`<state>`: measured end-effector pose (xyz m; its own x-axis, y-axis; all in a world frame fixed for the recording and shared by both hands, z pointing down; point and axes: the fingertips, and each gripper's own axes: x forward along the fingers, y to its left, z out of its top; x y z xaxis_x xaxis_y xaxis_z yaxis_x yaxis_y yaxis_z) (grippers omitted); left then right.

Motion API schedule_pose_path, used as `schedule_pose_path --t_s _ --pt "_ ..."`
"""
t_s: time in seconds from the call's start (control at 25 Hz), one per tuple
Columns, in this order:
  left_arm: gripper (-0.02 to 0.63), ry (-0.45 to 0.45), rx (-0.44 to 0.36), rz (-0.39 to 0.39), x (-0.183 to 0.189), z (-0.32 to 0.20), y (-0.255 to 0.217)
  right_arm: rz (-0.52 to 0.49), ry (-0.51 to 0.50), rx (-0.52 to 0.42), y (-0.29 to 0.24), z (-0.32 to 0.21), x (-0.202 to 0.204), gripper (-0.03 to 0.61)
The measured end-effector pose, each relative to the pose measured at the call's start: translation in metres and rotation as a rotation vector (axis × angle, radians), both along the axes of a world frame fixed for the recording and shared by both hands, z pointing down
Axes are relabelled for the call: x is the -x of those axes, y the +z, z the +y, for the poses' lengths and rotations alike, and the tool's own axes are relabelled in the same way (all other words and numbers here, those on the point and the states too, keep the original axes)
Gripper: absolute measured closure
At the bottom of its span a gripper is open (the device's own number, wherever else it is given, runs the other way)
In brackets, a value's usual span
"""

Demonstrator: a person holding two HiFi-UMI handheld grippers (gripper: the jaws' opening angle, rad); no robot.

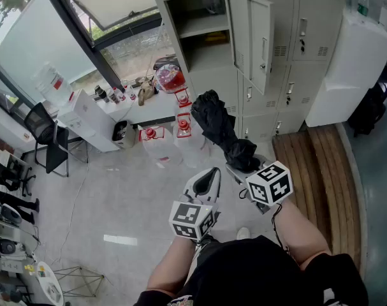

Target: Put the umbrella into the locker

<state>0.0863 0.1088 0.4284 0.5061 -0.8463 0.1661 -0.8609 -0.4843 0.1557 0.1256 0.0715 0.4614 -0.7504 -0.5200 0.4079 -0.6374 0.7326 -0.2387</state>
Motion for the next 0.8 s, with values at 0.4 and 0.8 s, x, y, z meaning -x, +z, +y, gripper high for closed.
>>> schedule_pose_path --t_s 0.4,0.8 --pt "0.597 -0.002 0.0 0.0 0.007 0.0 -0.002 0.001 0.002 0.001 0.0 -0.001 0.006 0.36" --pt "0.597 -0.002 0.004 0.004 0.035 -0.007 0.0 0.015 0.001 0.03 0.006 -0.008 0.031 0.36"
